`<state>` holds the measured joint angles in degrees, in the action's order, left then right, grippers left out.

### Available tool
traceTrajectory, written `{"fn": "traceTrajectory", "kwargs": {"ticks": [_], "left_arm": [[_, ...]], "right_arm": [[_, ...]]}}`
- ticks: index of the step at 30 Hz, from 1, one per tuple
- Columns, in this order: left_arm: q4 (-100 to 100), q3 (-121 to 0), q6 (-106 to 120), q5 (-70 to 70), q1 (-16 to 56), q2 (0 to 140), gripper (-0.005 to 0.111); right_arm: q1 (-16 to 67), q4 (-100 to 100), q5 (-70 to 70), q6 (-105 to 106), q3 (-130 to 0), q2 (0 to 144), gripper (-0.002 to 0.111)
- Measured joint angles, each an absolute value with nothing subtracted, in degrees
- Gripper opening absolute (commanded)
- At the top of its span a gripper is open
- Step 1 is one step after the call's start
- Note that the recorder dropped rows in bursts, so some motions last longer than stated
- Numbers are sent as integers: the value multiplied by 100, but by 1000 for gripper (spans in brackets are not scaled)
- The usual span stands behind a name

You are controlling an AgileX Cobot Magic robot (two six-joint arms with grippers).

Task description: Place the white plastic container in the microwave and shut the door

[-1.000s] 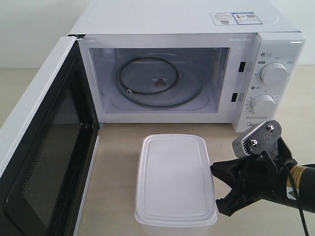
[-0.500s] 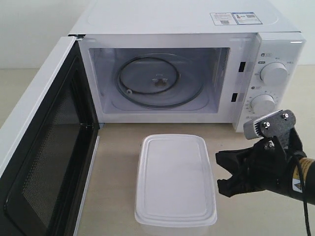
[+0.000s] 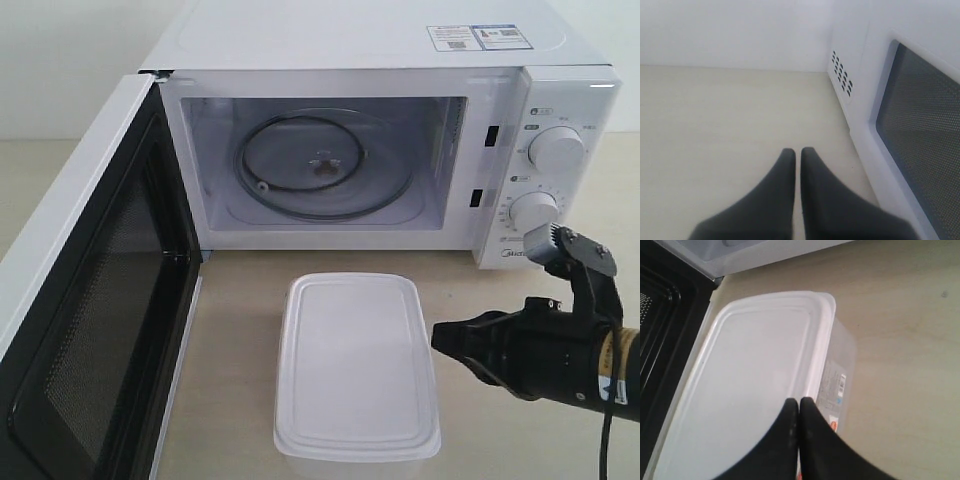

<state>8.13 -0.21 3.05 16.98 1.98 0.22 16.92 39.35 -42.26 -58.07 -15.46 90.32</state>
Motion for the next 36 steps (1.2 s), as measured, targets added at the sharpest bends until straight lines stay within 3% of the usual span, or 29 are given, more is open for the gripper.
{"fn": "traceTrajectory", "kwargs": {"ticks": [11,21,28,33,36], "left_arm": [[813,-21,305,1698,198,22,4],[813,-21,305,1698,198,22,4],[813,-21,305,1698,198,22,4],[813,-21,305,1698,198,22,4],[813,-21,305,1698,198,22,4]], "right_arm": [[263,6677,-5168,-7092,-1603,9023,0],[168,7733,-5840,-7745,-1721,9108,0],[160,7709,-6385,-7820,-2141,10417,0],[132,7610,-6887,-7809,-2336,10591,0],[-269,7866,-6556,-8130,-2339,10557,0]]}}
